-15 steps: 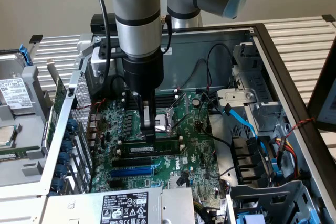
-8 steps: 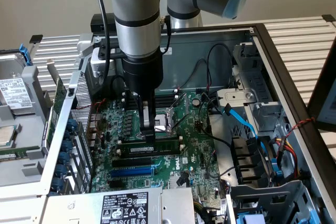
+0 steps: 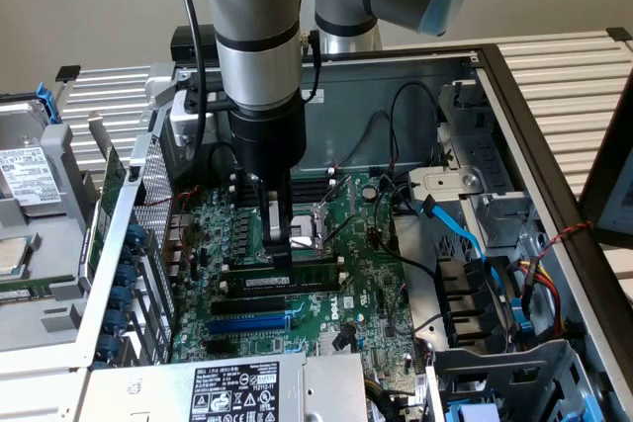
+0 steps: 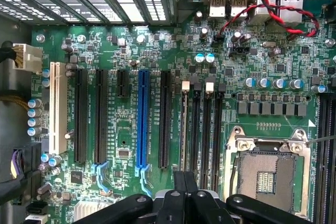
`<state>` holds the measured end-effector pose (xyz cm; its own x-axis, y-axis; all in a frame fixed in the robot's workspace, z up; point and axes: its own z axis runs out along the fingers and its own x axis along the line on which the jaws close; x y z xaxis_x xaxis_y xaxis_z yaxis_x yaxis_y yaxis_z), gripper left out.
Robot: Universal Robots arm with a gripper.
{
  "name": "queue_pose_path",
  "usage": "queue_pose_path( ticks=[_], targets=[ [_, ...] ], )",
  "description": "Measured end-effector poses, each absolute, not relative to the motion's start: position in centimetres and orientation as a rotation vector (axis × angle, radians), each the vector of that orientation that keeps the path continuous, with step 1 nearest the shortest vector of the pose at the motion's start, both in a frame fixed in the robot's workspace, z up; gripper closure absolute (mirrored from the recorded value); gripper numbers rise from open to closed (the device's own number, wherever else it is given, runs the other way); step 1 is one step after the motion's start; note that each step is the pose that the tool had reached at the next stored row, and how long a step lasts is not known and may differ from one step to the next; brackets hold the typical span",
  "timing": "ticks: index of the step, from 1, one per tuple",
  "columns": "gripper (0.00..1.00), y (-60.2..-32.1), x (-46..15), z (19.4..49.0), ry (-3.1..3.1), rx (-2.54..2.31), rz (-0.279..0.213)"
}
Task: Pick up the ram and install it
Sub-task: 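Press down the ram until it locks into place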
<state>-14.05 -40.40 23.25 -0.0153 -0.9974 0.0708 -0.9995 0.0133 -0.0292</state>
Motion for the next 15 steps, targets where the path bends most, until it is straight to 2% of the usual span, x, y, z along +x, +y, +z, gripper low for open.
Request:
queue_pose_path(
  ticks=[15],
  targets=[
    [0.89,-40.46,-14.06,22.88,-2.215,2.183,0.110]
  ],
)
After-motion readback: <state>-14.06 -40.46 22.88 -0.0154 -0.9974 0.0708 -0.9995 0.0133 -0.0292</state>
